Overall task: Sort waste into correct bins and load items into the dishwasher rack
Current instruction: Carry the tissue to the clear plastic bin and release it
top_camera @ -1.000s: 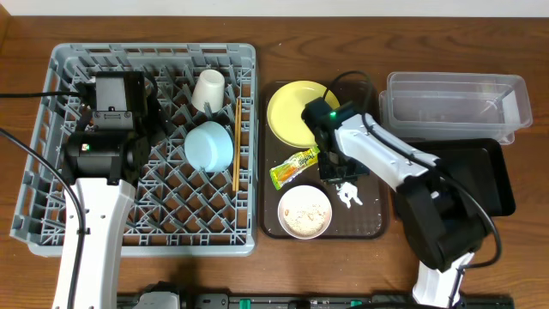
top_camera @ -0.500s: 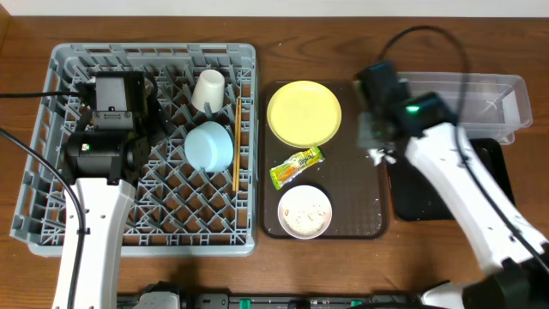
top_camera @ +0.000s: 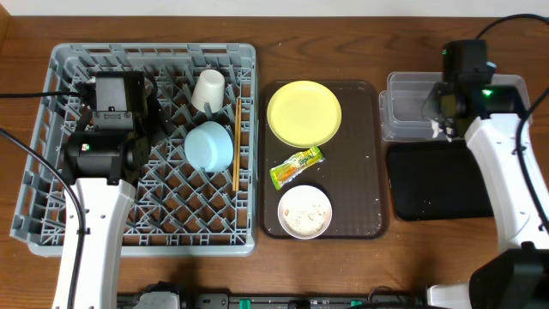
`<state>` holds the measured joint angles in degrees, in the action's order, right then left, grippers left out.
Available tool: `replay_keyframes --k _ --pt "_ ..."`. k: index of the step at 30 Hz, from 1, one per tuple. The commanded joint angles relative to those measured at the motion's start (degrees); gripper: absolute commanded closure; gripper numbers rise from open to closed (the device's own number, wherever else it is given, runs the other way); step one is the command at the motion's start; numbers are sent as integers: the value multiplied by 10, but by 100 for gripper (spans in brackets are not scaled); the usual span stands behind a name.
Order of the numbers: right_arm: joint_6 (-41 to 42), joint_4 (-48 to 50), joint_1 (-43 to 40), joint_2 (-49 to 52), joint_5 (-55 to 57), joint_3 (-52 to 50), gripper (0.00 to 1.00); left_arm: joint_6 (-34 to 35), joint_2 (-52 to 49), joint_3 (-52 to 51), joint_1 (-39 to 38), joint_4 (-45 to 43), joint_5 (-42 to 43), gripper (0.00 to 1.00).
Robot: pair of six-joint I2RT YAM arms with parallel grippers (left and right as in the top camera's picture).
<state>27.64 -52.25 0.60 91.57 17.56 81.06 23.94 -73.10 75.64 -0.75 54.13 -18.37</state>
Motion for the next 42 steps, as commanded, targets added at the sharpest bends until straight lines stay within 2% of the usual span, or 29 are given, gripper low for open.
replay_keyframes --k 1,14,26,27,28,29,30,31,32,42 --pt "-3 16 -22 3 -33 5 99 -3 1 8 3 3 -5 4" --pt "-12 101 -28 25 -54 -6 98 -3 1 8 3 3 -5 4" --pt "-16 105 -29 131 -57 -6 88 -3 1 8 3 3 -5 4" --pt "-16 103 -29 135 -58 -6 85 -3 1 8 3 3 -5 4" --pt "-16 100 -29 136 -58 -6 75 -3 1 8 3 3 -5 4" --pt "-16 100 -30 136 -58 -6 61 -3 1 8 3 3 -5 4" --pt "-17 101 -30 134 -58 -6 37 -3 1 8 3 3 -5 4" --pt "-24 104 -31 130 -58 -5 7 -3 1 8 3 3 -5 4" --pt "-36 108 -31 125 -58 -5 1 -3 1 8 3 3 -5 3" --pt "-81 105 -31 17 -90 -4 1 -3 1 8 3 3 -5 4"
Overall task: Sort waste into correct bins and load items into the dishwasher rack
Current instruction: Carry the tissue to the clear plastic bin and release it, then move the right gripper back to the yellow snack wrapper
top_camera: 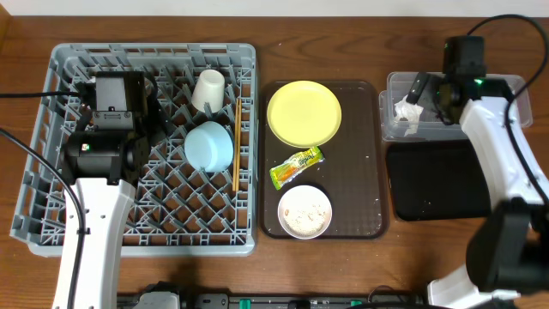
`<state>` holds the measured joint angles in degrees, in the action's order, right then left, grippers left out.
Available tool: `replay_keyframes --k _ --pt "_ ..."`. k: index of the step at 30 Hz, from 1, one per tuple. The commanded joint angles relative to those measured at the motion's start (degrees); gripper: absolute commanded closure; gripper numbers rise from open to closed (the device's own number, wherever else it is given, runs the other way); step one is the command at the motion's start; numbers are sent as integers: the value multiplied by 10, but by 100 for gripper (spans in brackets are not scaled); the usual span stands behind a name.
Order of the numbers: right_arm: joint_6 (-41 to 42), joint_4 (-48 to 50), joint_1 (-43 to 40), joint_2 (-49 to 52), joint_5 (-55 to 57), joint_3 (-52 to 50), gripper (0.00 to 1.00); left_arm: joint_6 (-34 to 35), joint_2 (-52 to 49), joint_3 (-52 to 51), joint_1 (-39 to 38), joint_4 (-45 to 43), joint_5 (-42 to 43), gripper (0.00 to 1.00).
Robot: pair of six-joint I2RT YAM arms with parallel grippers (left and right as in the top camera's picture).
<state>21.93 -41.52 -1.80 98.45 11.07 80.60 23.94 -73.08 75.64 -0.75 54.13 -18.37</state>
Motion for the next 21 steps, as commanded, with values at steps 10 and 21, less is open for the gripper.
replay_keyframes --k 10,21 --pt "-63 -27 45 -156 -324 0 12 -3 1 8 3 3 -5 3" --pt "-46 -59 280 -109 -292 -1 12 -3 1 8 3 3 -5 4"
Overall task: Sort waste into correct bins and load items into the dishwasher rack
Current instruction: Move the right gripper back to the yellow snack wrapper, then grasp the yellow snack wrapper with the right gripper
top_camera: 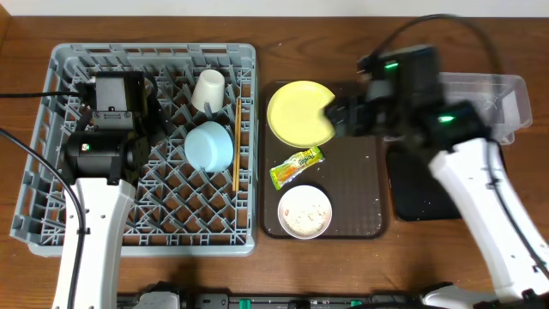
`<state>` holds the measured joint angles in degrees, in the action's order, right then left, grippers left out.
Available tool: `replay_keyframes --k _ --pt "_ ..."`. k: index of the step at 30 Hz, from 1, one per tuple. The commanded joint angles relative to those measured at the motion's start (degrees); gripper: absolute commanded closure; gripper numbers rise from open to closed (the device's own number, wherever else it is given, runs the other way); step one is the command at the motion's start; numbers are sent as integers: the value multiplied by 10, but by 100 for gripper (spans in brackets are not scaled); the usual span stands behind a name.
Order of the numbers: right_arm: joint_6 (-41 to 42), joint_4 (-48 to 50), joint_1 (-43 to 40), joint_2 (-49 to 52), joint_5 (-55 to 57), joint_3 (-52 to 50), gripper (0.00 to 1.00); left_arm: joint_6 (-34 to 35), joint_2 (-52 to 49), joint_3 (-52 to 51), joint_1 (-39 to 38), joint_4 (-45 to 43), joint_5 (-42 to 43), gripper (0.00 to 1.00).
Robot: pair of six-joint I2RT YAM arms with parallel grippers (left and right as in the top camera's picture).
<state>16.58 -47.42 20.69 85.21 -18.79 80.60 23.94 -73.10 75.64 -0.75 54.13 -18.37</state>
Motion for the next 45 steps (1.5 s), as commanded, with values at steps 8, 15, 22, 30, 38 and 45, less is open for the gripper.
replay_keyframes --k 8,15,22,30,38,45 --pt "27 4 173 104 105 -1 11 -3 1 8 3 3 -5 4" --pt "103 5 208 186 171 -1 10 -3 1 8 3 3 -5 4" --pt "208 -2 202 259 230 -1 3 -3 1 8 3 3 -5 4" --pt "281 -9 189 319 231 -2 1 -3 1 8 3 3 -5 4" --pt "288 0 189 361 233 -2 23 -3 1 8 3 3 -5 4" --pt "288 -16 180 335 256 -1 55 -3 1 8 3 3 -5 4"
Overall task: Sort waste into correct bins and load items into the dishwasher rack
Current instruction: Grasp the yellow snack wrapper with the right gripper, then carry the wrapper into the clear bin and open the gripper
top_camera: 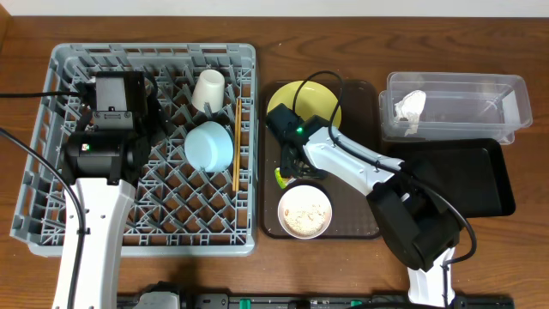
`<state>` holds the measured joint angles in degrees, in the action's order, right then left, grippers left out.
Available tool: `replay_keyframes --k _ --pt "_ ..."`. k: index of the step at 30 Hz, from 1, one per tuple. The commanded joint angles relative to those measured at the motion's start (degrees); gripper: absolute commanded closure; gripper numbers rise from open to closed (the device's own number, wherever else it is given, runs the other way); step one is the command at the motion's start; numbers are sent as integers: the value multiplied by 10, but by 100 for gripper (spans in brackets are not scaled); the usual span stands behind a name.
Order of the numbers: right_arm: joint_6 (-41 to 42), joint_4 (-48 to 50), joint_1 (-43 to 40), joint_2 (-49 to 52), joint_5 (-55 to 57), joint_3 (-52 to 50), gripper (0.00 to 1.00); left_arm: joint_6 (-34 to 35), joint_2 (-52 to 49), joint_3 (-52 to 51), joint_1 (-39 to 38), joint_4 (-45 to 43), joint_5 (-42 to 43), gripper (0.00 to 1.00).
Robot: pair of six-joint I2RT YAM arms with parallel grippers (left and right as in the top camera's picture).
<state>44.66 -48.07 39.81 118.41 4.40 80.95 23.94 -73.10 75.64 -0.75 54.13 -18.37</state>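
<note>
A green snack wrapper (280, 178) lies on the brown tray (343, 221), mostly covered by my right gripper (292, 168). That gripper is down on the wrapper, and its jaws cannot be made out from above. The yellow plate (310, 105) sits at the tray's far end. A white bowl with crumbs (304, 210) is at the near end. The grey dishwasher rack (51, 176) holds a white cup (208, 88), a blue bowl (208, 146) and a chopstick (236, 146). My left gripper (154, 112) rests over the rack's far left; its jaws are unclear.
At the far right stands a clear bin (467, 90) with a crumpled white tissue (409, 110) inside. A black bin (480, 176) lies just in front of it. My right arm stretches across the tray's right half.
My right gripper was open over the tray's far right beside the yellow plate; now it is down on the green wrapper, hiding most of it. The left arm is unchanged.
My right gripper was at the clear bin with something white at its tip. Then the tissue lay in the bin with the gripper open beside it. After that the arm was over the tray, and now the gripper sits on the wrapper.
</note>
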Motion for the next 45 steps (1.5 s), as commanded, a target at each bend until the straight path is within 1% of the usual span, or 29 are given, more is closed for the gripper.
replay_keyframes --k 1,3,4,7,8,12,16,21,25,30,37,42,45 --pt "7 -16 -14 -9 33 -4 62 -3 1 8 3 3 -5 4" --pt "3 -28 -21 -40 54 -4 76 -3 1 8 3 3 -5 4" --pt "0 -32 -23 -53 63 -4 78 -3 1 8 3 3 -5 3" --pt "-2 -41 -32 -110 101 -4 97 -3 1 8 3 3 -5 3" --pt "-2 -42 -37 -130 112 -4 99 -3 1 8 3 3 -5 4" --pt "-9 -45 -64 -213 138 -4 99 -3 1 8 3 3 -5 4" --pt "-21 -48 -104 -272 154 -4 99 -3 1 8 3 3 -5 4" --pt "-21 -61 -173 -300 179 -4 99 -3 1 8 3 3 -5 4" --pt "-26 -68 -240 -295 183 -5 99 -3 1 8 3 3 -5 4" --pt "-25 -53 -326 -276 182 -5 99 -3 1 8 3 3 -5 4" --pt "-25 -14 -409 -231 142 -5 98 -3 1 8 3 3 -5 3" --pt "-26 39 -442 -189 99 -5 93 -3 1 8 3 3 -5 4" --pt "-26 57 -445 -166 95 -5 86 -3 1 8 3 3 -5 4"
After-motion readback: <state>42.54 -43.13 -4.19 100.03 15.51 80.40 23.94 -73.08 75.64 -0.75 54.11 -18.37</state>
